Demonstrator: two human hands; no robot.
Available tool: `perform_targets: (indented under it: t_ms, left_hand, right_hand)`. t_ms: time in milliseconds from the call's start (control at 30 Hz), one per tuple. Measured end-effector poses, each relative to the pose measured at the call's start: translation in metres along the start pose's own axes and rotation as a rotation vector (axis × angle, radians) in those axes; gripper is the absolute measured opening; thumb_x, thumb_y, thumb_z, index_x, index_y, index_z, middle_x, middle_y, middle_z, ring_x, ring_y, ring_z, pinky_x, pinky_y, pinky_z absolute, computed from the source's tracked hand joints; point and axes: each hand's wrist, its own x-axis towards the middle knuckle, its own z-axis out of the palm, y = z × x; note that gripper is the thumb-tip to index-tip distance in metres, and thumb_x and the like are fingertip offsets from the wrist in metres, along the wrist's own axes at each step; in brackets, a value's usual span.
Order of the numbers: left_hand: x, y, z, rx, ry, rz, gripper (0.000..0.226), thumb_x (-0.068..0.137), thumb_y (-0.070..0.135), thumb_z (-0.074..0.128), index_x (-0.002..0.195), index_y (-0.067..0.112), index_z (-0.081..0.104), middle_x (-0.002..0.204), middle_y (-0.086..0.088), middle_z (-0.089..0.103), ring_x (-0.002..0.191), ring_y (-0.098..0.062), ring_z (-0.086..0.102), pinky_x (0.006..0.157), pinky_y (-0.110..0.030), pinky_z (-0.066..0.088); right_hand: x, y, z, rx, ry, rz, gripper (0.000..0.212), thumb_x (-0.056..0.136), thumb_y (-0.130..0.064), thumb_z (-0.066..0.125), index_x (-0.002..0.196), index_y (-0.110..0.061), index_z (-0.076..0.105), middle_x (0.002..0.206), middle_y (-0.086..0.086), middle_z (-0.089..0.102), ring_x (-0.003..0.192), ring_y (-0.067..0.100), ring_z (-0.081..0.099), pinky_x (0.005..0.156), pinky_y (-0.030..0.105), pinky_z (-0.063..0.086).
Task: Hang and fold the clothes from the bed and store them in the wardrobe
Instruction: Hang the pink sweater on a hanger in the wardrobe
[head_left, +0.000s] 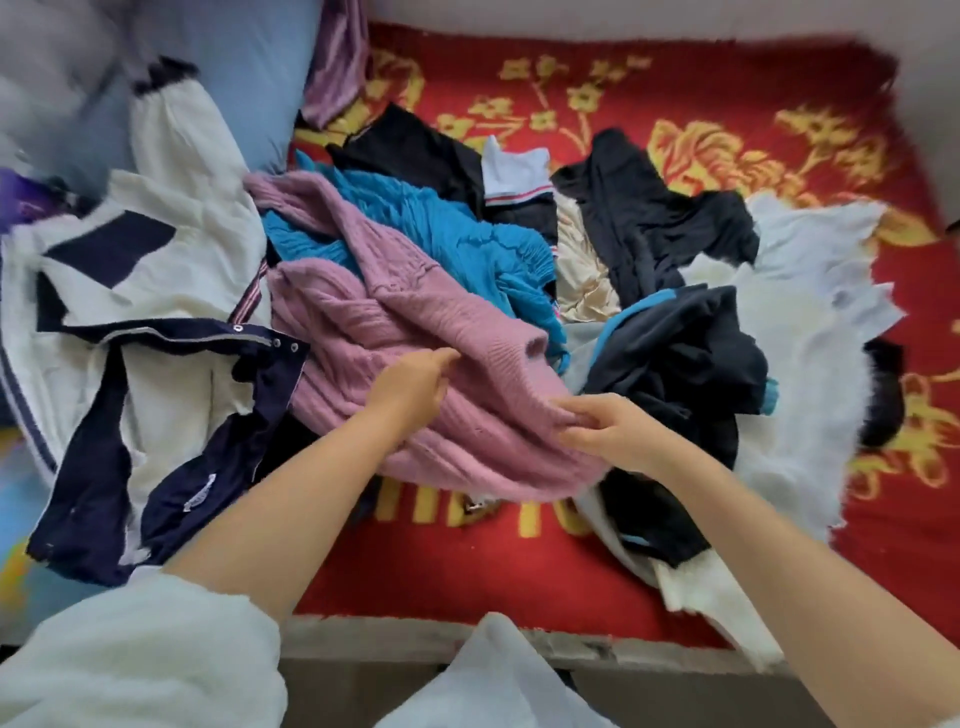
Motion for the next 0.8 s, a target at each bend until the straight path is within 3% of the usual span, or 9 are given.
perform_targets:
  t_ms: [100, 167, 267, 367, 433, 533, 667, 733, 800]
  left_hand:
    - [0.011, 0.052, -0.044, 0.0, -0.082, 0.286, 0.073, 0.082, 0.007, 0.056, 0.145, 0.028, 0.025, 0.143, -0.011, 0.029, 0.131, -0.026, 0.027, 0.106, -0.029, 0.024]
    - [0.011, 0.08, -0.066, 0.081, -0.092, 0.433, 0.077, 0.078, 0.01, 0.064, 0.144, 0.029, 0.027, 0.151, -0.008, 0.012, 0.137, -0.022, 0.011, 0.111, -0.031, 0.012]
    - [0.008, 0.117, -0.093, 0.076, -0.096, 0.722, 0.044, 0.068, 0.007, 0.074, 0.111, 0.006, 0.065, 0.131, -0.014, 0.049, 0.127, -0.033, 0.037, 0.106, -0.036, 0.027]
    - [0.004, 0.148, -0.117, 0.073, -0.132, 0.861, 0.029, 0.061, 0.021, 0.077, 0.077, -0.001, 0.069, 0.084, -0.011, 0.064, 0.091, -0.027, 0.058, 0.084, -0.035, 0.044]
    - [-0.001, 0.163, -0.136, 0.253, -0.335, 0.71, 0.029, 0.07, 0.023, 0.074, 0.089, 0.001, 0.068, 0.079, -0.005, 0.061, 0.085, -0.021, 0.057, 0.073, -0.029, 0.045]
    - [-0.01, 0.177, -0.145, 0.702, -0.534, 0.422, 0.038, 0.082, 0.021, 0.067, 0.116, 0.008, 0.059, 0.109, -0.01, 0.064, 0.1, -0.025, 0.058, 0.077, -0.026, 0.04]
    - [-0.024, 0.193, -0.155, 0.789, -0.373, 0.456, 0.033, 0.091, 0.026, 0.052, 0.119, 0.009, 0.053, 0.12, -0.01, 0.059, 0.107, -0.026, 0.054, 0.078, -0.028, 0.038]
    - [-0.032, 0.21, -0.169, 0.943, -0.345, 0.416, 0.036, 0.095, 0.031, 0.044, 0.121, 0.008, 0.052, 0.123, -0.011, 0.055, 0.11, -0.028, 0.053, 0.081, -0.031, 0.04]
    - [-0.042, 0.232, -0.189, 1.111, -0.268, 0.401, 0.042, 0.094, 0.041, 0.042, 0.119, 0.01, 0.055, 0.121, -0.01, 0.057, 0.108, -0.03, 0.055, 0.079, -0.034, 0.044]
  right_hand:
    - [-0.036, -0.049, -0.047, -0.261, -0.034, -0.099, 0.043, 0.078, 0.005, 0.054, 0.113, -0.018, 0.066, 0.049, -0.017, 0.049, 0.047, -0.002, 0.042, 0.051, 0.008, 0.033]
    - [-0.067, -0.067, -0.076, -0.388, -0.012, -0.152, 0.038, 0.077, 0.004, 0.058, 0.109, -0.014, 0.069, 0.063, 0.002, 0.064, 0.055, 0.0, 0.046, 0.054, 0.009, 0.035]
    - [-0.11, -0.091, -0.113, -0.529, 0.003, -0.173, 0.035, 0.078, 0.003, 0.06, 0.107, -0.015, 0.069, 0.089, 0.004, 0.072, 0.074, -0.002, 0.057, 0.064, 0.007, 0.038]
    - [-0.145, -0.106, -0.144, -0.571, 0.142, -0.172, 0.033, 0.078, 0.005, 0.059, 0.103, -0.013, 0.071, 0.09, 0.002, 0.072, 0.067, -0.01, 0.056, 0.062, 0.007, 0.039]
    - [-0.156, -0.111, -0.158, -0.596, 0.241, -0.176, 0.032, 0.078, 0.004, 0.057, 0.099, -0.013, 0.073, 0.077, -0.006, 0.069, 0.058, -0.013, 0.052, 0.059, 0.006, 0.038]
    - [-0.172, -0.108, -0.162, -0.621, 0.34, -0.203, 0.031, 0.077, 0.003, 0.058, 0.099, -0.014, 0.073, 0.071, -0.024, 0.055, 0.062, -0.022, 0.05, 0.06, 0.0, 0.036]
    - [-0.177, -0.091, -0.165, -0.686, 0.455, -0.229, 0.02, 0.081, -0.013, 0.065, 0.098, -0.003, 0.07, 0.084, 0.003, 0.068, 0.075, 0.008, 0.06, 0.065, 0.016, 0.04]
    - [-0.18, -0.086, -0.167, -0.84, 0.461, -0.129, 0.039, 0.079, -0.042, 0.067, 0.099, -0.009, 0.067, 0.088, 0.006, 0.066, 0.084, 0.02, 0.057, 0.066, 0.029, 0.039]
    - [-0.184, -0.086, -0.173, -1.05, 0.459, -0.018, 0.056, 0.07, -0.06, 0.064, 0.106, -0.017, 0.061, 0.09, 0.002, 0.063, 0.081, 0.019, 0.052, 0.062, 0.026, 0.033]
